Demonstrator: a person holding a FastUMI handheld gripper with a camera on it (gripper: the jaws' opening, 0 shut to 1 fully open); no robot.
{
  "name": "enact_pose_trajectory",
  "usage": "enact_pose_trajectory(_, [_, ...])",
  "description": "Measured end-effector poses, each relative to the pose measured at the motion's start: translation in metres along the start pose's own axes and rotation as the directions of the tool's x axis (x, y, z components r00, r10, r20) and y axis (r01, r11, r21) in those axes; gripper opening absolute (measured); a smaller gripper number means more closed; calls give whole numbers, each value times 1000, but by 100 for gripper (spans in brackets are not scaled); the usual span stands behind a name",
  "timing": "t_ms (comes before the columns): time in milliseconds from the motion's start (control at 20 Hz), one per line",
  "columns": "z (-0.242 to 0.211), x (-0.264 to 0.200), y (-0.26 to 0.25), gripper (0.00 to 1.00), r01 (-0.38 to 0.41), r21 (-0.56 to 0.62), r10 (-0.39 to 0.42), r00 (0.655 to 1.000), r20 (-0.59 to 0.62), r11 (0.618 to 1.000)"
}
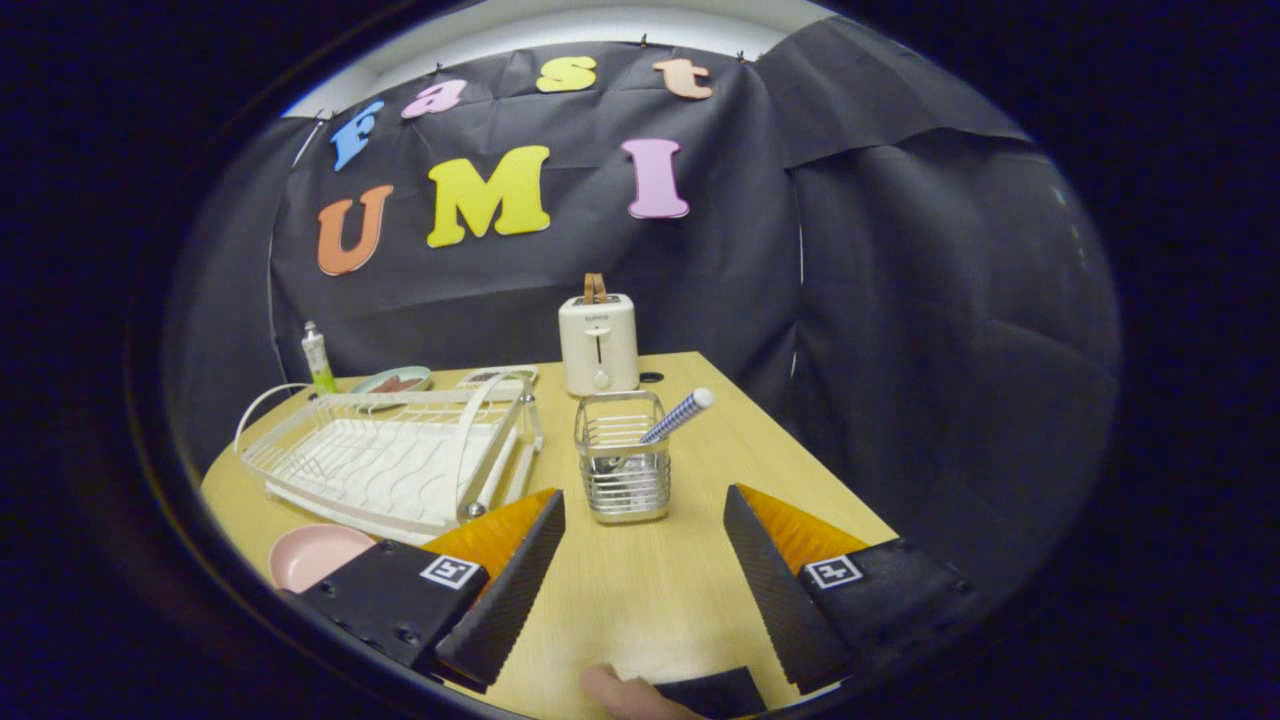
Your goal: Take the plate from the dish rack, then take the spoon from the basket and place it into the plate.
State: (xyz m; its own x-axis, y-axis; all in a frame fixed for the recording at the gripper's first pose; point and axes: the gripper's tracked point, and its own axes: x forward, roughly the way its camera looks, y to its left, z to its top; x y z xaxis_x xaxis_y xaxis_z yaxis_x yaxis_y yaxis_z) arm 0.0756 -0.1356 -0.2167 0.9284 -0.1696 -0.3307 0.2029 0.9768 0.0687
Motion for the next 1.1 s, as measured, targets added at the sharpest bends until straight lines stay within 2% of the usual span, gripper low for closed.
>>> enact_pose_trajectory(100, [7, 21, -13, 100, 13, 22, -14, 999, 41, 1000])
enact_pose_trajectory(300, [25, 52, -14, 100, -16, 42, 13, 996, 88, 999])
enact_pose_trajectory(450, [38, 67, -14, 85, -5, 17, 3, 991, 131, 1000])
enact_pose_trajectory(650, [37, 83, -9, 66, -7, 1, 7, 992, 128, 1000])
enact_pose_trajectory(750, [48, 83, -7, 57, -10, 0, 9, 985, 175, 1000])
enact_pose_trajectory(850, [48, 84, 0, 32, -26, -12, 27, 985, 173, 1000])
enact_pose_trajectory(1000, [68, 82, 3, 25, -3, -60, 15, 982, 190, 998])
enact_pose_trajectory(1050, [77, 82, 6, 18, -10, -79, 26, 980, 200, 997])
enact_pose_trajectory(1100, [86, 81, 10, 17, -16, -88, 35, 977, 210, 996])
